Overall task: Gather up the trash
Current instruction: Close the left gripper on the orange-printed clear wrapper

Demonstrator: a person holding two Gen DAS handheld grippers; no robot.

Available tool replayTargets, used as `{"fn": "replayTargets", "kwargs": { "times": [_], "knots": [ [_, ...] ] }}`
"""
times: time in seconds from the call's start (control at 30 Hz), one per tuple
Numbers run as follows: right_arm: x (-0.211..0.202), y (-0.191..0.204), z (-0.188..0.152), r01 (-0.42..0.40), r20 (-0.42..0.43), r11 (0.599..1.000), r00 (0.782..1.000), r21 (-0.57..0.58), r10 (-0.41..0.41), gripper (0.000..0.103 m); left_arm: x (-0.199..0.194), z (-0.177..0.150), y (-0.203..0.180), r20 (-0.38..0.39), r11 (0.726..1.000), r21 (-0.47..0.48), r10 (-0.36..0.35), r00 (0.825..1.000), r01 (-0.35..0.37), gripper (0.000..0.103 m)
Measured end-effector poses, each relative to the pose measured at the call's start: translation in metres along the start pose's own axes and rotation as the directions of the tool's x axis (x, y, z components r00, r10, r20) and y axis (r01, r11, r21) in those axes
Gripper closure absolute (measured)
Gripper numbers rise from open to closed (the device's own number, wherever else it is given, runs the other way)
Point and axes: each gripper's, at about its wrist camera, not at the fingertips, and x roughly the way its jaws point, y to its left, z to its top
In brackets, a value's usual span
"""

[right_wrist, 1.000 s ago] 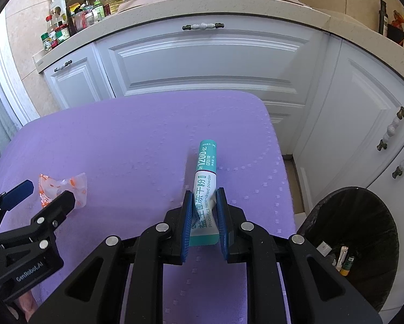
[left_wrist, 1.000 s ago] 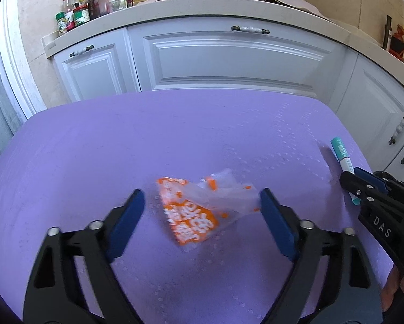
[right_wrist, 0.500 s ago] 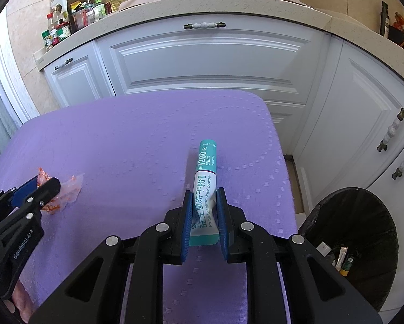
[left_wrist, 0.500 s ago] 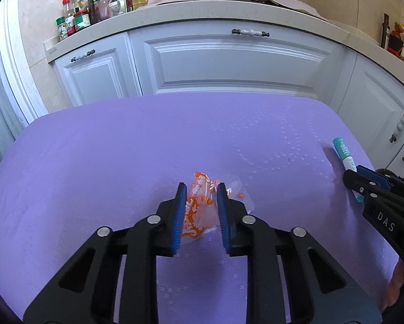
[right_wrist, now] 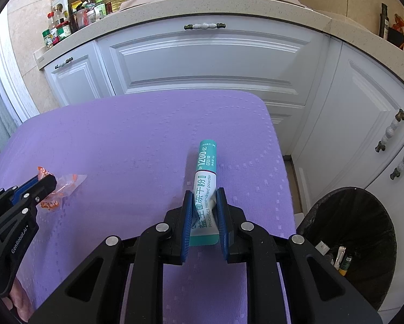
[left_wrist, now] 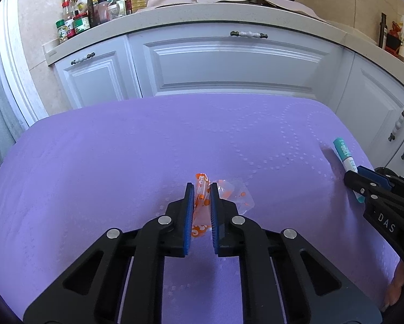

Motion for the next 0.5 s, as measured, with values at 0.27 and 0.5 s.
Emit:
{"fn": "replayTargets", "kwargs": {
  "times": [0.27,0.5],
  "knots": [
    [-0.009,-0.001,-0.006,0.003,0.005,1.000,1.000,-0.006,-0.003,0.085,-0.014,-0.004,0.006,0.018,1.000,-0.004,0.008,1.000,-0.008,0.092],
    [-0.023,-0.001,-0.013,0.002,0.016,1.000,1.000,-0.013,-0.002,0.085,-0.033,-0.011,0.009,0.043,1.000,0.001,0.017,0.999,-0.017,0.092]
  ]
}}
